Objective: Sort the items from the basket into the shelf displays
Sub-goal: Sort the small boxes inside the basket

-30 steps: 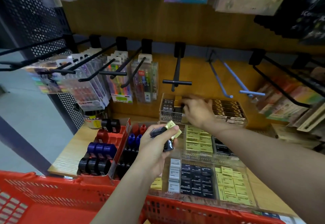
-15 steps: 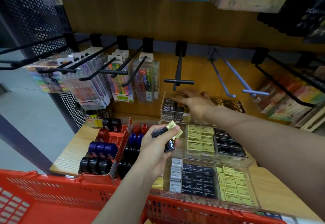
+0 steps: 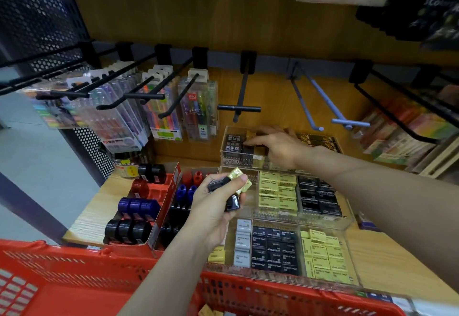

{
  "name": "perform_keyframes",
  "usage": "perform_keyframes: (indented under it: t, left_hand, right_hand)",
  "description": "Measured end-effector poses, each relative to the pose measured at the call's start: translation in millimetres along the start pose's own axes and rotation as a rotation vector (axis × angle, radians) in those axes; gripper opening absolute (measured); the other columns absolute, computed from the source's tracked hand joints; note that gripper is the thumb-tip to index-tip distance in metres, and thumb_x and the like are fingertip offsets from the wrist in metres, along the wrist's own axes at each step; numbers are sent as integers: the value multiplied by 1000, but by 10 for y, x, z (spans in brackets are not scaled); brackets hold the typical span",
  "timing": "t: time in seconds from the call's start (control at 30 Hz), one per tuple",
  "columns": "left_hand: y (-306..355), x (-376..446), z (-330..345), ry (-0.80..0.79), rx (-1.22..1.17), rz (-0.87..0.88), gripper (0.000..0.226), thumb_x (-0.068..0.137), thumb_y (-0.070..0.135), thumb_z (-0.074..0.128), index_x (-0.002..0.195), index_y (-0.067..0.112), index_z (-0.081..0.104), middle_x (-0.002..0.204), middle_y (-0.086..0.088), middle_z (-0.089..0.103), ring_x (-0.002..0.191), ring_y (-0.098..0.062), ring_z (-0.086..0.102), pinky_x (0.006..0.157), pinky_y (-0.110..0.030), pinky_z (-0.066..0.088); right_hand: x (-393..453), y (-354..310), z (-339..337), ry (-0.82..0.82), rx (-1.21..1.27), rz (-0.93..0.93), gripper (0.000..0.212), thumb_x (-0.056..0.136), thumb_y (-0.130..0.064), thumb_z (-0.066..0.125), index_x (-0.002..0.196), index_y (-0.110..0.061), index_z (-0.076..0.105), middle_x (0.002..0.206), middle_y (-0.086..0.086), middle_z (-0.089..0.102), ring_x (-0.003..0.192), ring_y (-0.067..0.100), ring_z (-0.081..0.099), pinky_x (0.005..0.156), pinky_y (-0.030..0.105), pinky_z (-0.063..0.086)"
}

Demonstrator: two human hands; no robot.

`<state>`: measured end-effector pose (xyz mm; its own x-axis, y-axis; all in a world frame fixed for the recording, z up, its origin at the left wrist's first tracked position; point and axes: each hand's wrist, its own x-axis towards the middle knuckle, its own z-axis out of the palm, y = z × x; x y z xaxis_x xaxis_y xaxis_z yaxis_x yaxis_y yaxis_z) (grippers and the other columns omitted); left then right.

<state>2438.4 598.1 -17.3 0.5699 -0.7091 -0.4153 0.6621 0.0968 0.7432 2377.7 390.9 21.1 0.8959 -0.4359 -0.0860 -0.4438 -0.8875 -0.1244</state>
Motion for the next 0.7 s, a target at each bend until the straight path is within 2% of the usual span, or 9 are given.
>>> perform_keyframes:
  t: [0.07, 0.13, 0.23, 0.33, 0.4, 0.5, 0.57, 0.63, 0.7]
  left_hand:
    - [-3, -16, 10, -8, 12, 1, 46, 50, 14, 88, 91, 10, 69, 89, -11, 76, 69, -16, 72, 59, -26, 56]
    - [-1, -28, 22, -17, 13, 4, 44, 51, 14, 88, 91, 10, 68, 88, -11, 76, 67, -16, 72, 58, -26, 56]
    - [7, -46, 39, -22, 18, 5, 45, 53, 13, 88, 92, 9, 68, 88, -11, 76, 67, -17, 72, 58, -26, 56]
    - [14, -54, 36, -16, 18, 2, 48, 53, 13, 88, 96, 8, 68, 93, -13, 75, 68, -18, 72, 59, -27, 56]
    - [17, -52, 31, -7, 9, 0, 49, 52, 13, 88, 97, 7, 68, 94, -14, 75, 70, -18, 72, 60, -27, 56]
    - [20, -45, 16, 10, 0, -4, 50, 52, 13, 88, 98, 8, 68, 95, -13, 75, 76, -20, 71, 60, -27, 56]
    - [12, -48, 3, 14, -9, -10, 51, 52, 12, 88, 98, 8, 68, 94, -13, 75, 75, -19, 72, 60, -27, 56]
    - [8, -46, -11, 16, -20, -15, 50, 51, 12, 89, 96, 8, 68, 92, -12, 76, 75, -19, 73, 60, -27, 56]
    - [11, -35, -17, 21, -19, -20, 48, 50, 12, 89, 93, 9, 69, 93, -13, 76, 78, -21, 72, 61, -27, 56]
  right_hand:
    - [-18, -33, -34, 27, -3, -29, 69, 88, -1, 45, 138, -48, 46, 154, -6, 28, 145, 24, 16, 117, 52, 10]
    - [-21, -66, -76, -10, -62, -29, 67, 89, -2, 46, 134, -51, 47, 152, -6, 26, 143, 26, 18, 116, 52, 17]
    - [-12, -102, -115, -104, -174, 8, 76, 86, -3, 52, 137, -57, 35, 155, -6, 16, 143, 31, 15, 114, 53, 26]
    - [4, -117, -107, -136, -220, 39, 79, 87, -6, 53, 140, -59, 29, 156, -6, 12, 145, 31, 10, 113, 53, 26]
    - [11, -101, -108, -90, -203, 5, 60, 92, -18, 52, 137, -54, 35, 152, -2, 19, 142, 30, 17, 112, 52, 26]
    - [25, -72, -97, -34, -178, -83, 35, 97, -31, 49, 130, -41, 46, 143, 3, 34, 133, 28, 32, 104, 49, 40]
    - [30, -56, -53, -67, -159, -81, 41, 99, -29, 46, 137, -42, 40, 148, 3, 32, 137, 28, 30, 105, 48, 40]
    - [36, -59, -16, -91, -159, -63, 52, 100, -25, 44, 145, -46, 30, 156, 3, 25, 143, 30, 22, 109, 51, 33]
    - [37, -81, -24, -91, -184, -63, 55, 100, -25, 44, 148, -46, 27, 155, 3, 26, 143, 30, 23, 109, 52, 33]
